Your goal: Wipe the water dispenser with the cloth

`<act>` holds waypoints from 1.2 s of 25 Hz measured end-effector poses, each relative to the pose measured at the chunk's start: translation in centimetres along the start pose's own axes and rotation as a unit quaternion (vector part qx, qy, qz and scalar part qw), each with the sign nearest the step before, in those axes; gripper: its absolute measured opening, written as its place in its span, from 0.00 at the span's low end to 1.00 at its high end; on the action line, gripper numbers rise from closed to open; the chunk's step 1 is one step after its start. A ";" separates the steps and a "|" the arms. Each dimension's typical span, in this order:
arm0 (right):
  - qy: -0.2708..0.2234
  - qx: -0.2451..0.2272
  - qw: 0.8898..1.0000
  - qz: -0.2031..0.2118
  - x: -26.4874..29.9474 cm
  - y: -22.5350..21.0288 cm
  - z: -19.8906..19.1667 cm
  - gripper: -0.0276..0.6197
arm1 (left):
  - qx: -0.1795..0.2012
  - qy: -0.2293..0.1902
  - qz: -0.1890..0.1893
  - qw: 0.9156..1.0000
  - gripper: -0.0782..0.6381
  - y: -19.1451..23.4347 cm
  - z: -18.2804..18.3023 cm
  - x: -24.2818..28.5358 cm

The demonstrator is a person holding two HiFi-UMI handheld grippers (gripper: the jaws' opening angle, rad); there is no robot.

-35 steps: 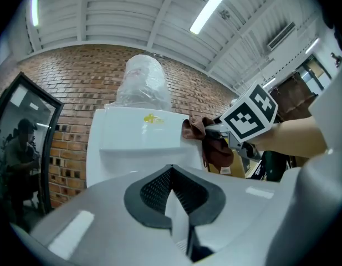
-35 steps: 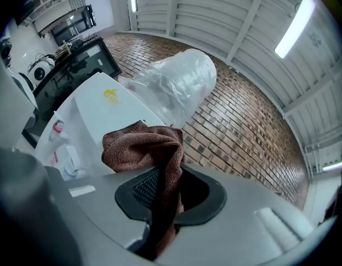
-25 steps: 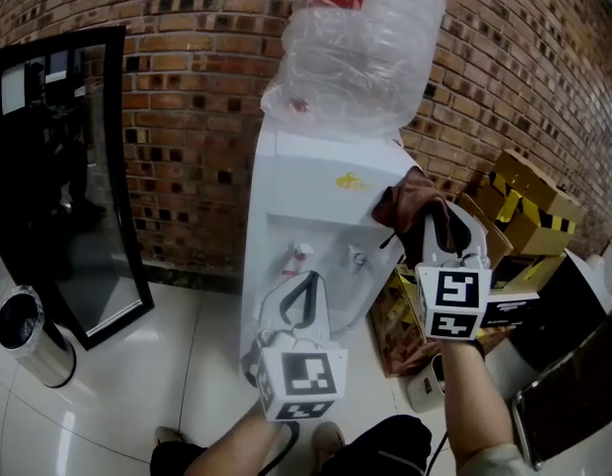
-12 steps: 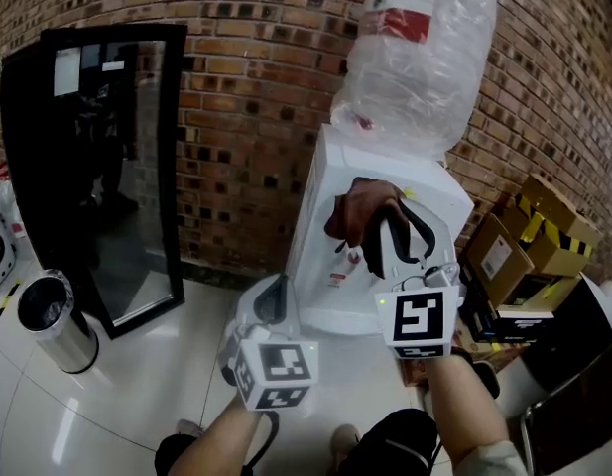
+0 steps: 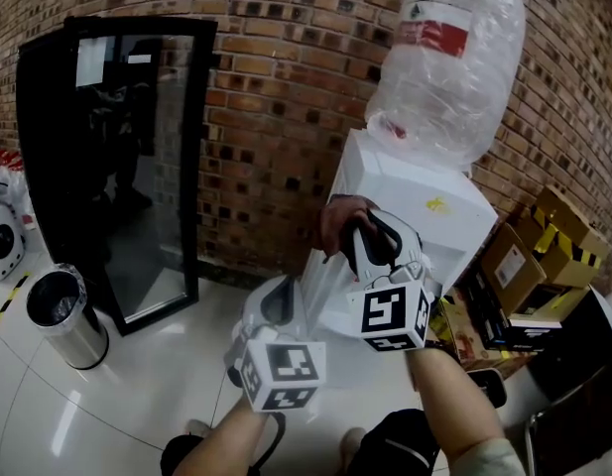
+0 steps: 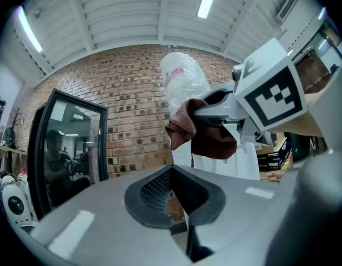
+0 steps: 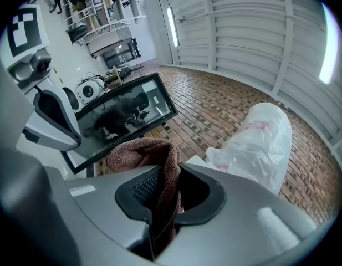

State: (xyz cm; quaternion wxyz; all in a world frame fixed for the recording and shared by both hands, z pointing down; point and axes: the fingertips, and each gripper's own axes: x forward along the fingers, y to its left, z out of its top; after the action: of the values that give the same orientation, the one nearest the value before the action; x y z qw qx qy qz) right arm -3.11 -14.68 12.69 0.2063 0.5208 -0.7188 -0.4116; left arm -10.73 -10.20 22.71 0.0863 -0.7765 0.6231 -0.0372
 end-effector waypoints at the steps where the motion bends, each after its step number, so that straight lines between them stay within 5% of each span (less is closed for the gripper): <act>1: 0.006 -0.001 1.000 0.002 0.3 0.2 -0.5 0.15 | 0.000 0.000 0.000 1.000 0.11 0.0 0.0 0.0; 30: 0.059 0.022 0.994 -0.084 -4.2 -7.4 -11.2 0.15 | 0.032 0.030 -0.089 0.995 0.11 -10.0 -2.7 5.1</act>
State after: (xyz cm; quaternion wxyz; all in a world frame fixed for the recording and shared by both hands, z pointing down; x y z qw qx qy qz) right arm 10.86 -15.91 13.78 0.2015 0.6074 -0.6680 -0.3797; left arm -0.42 -13.35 26.91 0.0888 -0.8240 0.5526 -0.0879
